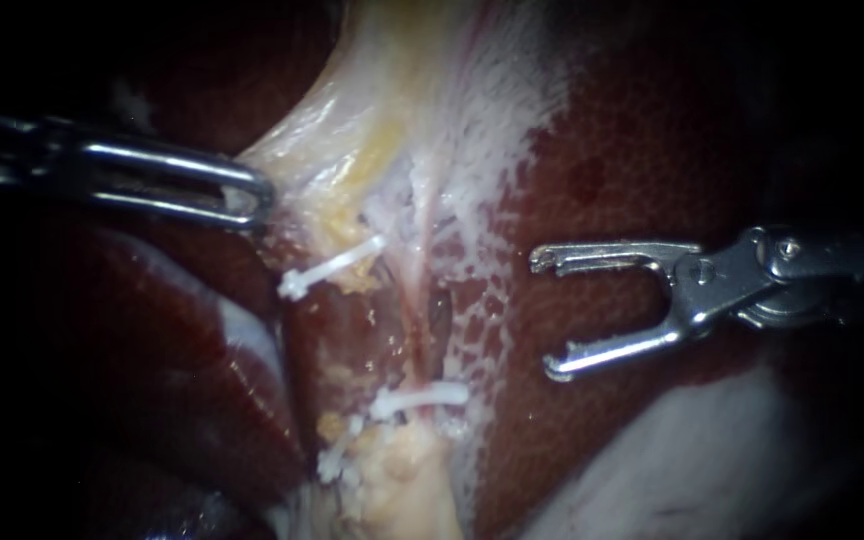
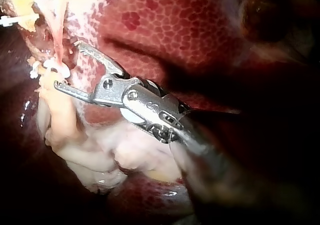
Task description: Going back first clip right tube
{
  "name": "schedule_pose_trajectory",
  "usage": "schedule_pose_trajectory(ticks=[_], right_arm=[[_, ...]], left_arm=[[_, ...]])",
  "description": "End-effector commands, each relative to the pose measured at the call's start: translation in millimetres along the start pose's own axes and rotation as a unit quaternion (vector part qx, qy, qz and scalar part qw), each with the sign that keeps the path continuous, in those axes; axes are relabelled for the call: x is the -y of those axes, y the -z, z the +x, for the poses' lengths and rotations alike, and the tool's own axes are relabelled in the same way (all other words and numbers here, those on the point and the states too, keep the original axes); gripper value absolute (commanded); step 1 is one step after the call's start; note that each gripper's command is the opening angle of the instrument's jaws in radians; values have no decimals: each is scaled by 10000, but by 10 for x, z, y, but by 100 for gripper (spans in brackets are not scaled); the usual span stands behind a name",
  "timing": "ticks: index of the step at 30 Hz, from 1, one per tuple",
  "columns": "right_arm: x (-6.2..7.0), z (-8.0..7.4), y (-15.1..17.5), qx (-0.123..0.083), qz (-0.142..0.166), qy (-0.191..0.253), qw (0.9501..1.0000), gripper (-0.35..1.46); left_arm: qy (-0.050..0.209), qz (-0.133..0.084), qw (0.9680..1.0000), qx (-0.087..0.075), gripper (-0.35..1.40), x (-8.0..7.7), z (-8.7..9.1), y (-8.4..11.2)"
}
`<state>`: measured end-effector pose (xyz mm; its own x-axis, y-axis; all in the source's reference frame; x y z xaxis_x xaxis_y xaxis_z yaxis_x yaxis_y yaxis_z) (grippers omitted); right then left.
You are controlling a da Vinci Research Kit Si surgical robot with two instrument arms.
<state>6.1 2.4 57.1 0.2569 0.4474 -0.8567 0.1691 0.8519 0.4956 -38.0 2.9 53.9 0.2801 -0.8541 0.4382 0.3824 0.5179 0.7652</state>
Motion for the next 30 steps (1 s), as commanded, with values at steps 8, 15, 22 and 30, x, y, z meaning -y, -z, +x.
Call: schedule_pose_trajectory(ticks=[8,15,22,30], right_arm=[[0,-1,1,0,-1,0,10000,60],[0,-1,1,0,-6,-2,10000,60],[0,-1,1,0,-10,-2,10000,60],[1,-2,0,1,-13,0,10000,60]], left_arm=[[-1,65,9999,-92,-35,-1,4,-26],[-6,76,9999,-114,-35,0,5,-32],[-10,91,9999,-120,-35,1,5,-34],[-11,86,9999,-134,-35,1,5,-34]])
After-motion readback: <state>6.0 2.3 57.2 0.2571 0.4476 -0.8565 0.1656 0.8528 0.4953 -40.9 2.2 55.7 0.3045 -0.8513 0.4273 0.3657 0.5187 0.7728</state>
